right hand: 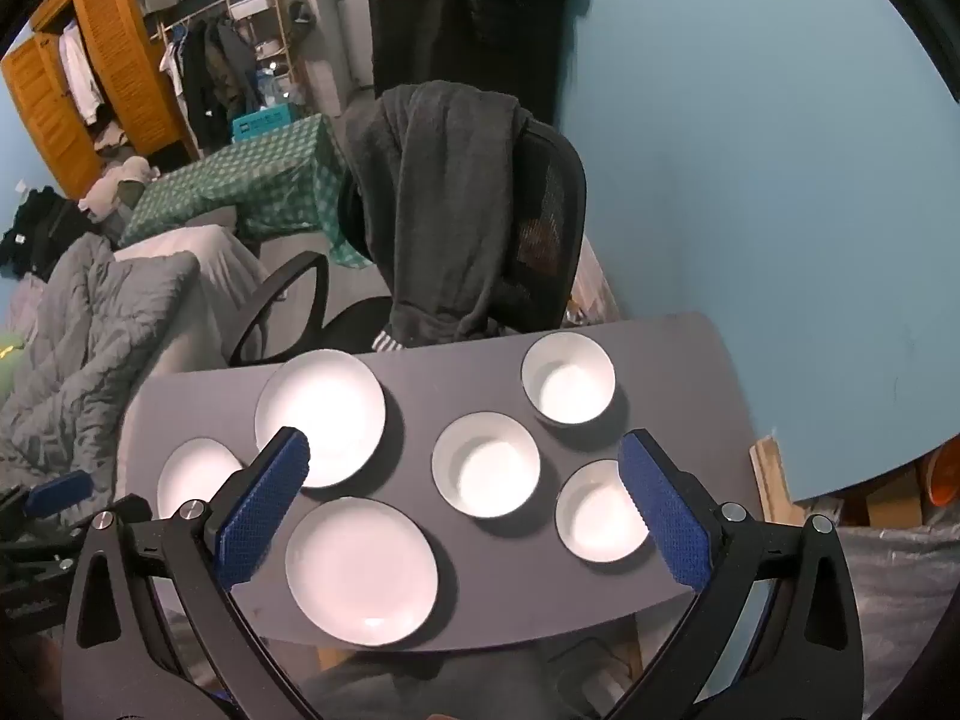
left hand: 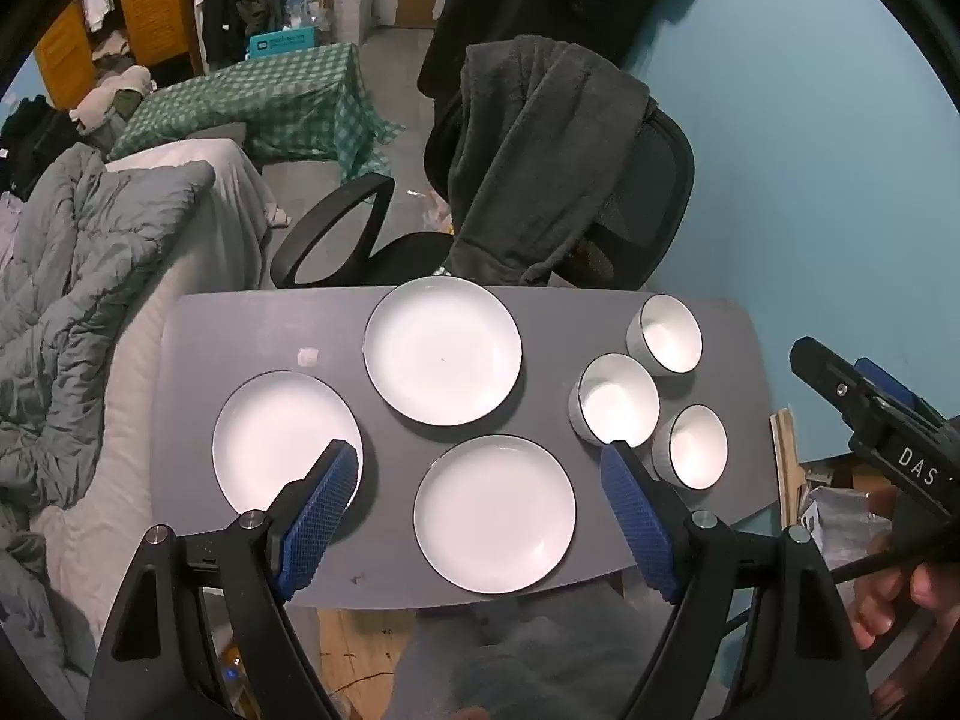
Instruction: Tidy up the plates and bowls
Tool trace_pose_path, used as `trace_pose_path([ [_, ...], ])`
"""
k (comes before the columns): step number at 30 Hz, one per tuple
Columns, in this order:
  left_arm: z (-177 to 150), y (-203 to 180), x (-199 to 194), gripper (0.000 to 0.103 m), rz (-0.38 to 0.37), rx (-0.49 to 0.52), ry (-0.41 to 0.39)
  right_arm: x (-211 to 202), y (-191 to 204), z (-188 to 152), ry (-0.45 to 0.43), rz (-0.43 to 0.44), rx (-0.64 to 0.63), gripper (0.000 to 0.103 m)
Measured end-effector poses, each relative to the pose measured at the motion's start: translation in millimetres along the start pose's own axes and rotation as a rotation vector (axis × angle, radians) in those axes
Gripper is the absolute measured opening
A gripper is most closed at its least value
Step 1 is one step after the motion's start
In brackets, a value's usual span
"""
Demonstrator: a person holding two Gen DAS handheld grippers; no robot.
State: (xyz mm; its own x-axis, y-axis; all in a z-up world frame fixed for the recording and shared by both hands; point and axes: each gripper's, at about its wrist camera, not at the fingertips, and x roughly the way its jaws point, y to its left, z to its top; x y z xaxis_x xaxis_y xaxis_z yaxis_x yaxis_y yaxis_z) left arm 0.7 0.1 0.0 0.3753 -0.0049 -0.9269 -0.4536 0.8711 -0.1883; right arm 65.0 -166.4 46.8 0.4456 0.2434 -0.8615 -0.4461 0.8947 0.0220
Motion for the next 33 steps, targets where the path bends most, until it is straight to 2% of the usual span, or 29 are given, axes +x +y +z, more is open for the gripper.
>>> trace_pose_path([
  [9, 17.6, -0.6, 10.0, 0.084, -0.028, 0.008, 0.017, -0.7, -3.9, -2.2, 0.0, -0.002, 0.002, 0.101],
  [11, 2.0, 1.7, 0.1, 0.084, -0.041, 0.004, -0.01, -0.3, -3.3, -2.5, 0.003, 0.0, 0.004, 0.101],
  [23, 2.9, 5.2, -8.2, 0.084, -0.036, -0.001, -0.035, 1.0, 12.5, -7.4, 0.011, 0.006, 0.011, 0.101],
  [33, 5.6, 16.0, -7.6, 0.084, -0.049, -0.029, -0.021, 2.5, 14.4, -1.9, 0.028, 0.013, 0.013, 0.101],
])
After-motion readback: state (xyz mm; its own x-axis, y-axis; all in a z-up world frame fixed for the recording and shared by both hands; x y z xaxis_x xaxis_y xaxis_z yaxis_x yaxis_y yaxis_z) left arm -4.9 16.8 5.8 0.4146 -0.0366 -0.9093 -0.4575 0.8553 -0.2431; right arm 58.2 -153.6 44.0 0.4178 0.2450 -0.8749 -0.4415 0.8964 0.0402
